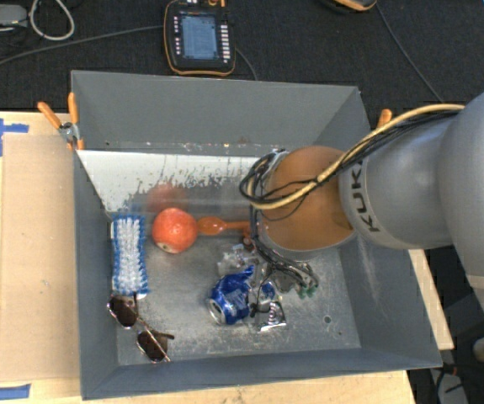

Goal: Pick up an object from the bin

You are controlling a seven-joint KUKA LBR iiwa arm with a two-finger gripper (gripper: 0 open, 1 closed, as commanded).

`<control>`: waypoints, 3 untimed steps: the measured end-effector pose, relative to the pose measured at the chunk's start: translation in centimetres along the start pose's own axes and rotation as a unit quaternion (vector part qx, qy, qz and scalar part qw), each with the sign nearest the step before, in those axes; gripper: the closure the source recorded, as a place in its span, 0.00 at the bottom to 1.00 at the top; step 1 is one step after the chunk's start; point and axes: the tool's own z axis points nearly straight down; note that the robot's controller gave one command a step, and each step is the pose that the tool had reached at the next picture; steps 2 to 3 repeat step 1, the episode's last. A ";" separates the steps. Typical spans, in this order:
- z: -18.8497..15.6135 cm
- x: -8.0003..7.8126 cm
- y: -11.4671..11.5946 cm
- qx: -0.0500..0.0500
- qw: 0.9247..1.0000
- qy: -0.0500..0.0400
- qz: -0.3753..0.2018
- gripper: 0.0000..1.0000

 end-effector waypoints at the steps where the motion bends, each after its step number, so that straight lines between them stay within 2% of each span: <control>1: -0.2 0.4 1.2 -0.001 1.000 0.001 0.002 1.00; 3: -0.2 0.4 1.2 -0.001 1.000 0.001 0.002 1.00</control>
Offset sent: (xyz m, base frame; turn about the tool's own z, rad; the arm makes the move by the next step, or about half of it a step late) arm -0.0083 0.0027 -0.0007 -0.0110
